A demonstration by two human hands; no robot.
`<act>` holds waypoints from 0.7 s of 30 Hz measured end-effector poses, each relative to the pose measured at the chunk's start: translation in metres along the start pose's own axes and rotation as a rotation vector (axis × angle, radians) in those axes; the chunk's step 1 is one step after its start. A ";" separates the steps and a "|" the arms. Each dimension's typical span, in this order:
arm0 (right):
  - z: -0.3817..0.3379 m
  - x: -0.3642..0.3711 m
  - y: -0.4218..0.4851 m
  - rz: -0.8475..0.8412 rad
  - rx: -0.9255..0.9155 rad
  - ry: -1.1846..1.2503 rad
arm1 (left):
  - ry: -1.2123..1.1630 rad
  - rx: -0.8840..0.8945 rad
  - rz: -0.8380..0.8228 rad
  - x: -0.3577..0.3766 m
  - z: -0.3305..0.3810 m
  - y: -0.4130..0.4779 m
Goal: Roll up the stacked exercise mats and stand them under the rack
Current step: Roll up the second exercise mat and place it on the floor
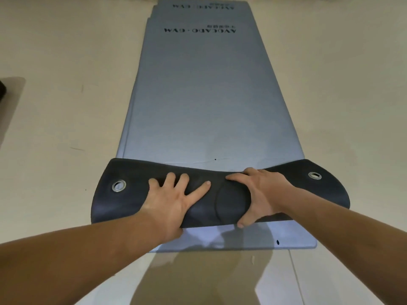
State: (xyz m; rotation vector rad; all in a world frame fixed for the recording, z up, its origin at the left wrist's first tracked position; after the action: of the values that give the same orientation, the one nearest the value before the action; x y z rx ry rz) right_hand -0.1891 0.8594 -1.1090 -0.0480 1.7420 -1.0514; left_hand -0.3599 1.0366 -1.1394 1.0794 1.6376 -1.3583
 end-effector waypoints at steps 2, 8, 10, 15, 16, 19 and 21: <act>0.000 -0.002 0.005 -0.006 -0.002 -0.020 | -0.074 -0.007 -0.064 -0.002 -0.004 0.004; -0.012 0.012 -0.012 0.188 0.034 -0.253 | -0.258 0.057 -0.180 -0.010 -0.023 0.013; -0.009 0.016 -0.014 0.178 0.027 -0.239 | -0.252 0.083 -0.199 -0.016 -0.023 0.015; -0.002 -0.003 -0.021 0.051 -0.032 -0.103 | -0.299 0.161 -0.237 -0.039 -0.023 0.016; -0.002 -0.008 -0.023 0.004 -0.064 -0.083 | -0.333 0.182 -0.268 -0.045 -0.025 0.013; -0.005 -0.019 -0.027 -0.207 -0.106 0.090 | -0.533 0.196 -0.447 -0.055 -0.039 0.000; -0.004 -0.021 -0.026 -0.289 -0.100 0.218 | -0.671 0.149 -0.547 -0.055 -0.048 -0.008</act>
State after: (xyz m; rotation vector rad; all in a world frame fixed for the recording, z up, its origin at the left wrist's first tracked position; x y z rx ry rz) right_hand -0.1944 0.8559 -1.0758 -0.2634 2.0272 -1.2129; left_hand -0.3480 1.0750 -1.0775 0.1709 1.3615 -1.9469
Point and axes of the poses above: each hand's wrist, its own y-axis towards the middle knuckle, its own x-axis out of the palm, z = x × y, the point moved 1 cm from there along y, towards the middle knuckle, and after that the axes turned 3 degrees about z, right-handed, at the moved point
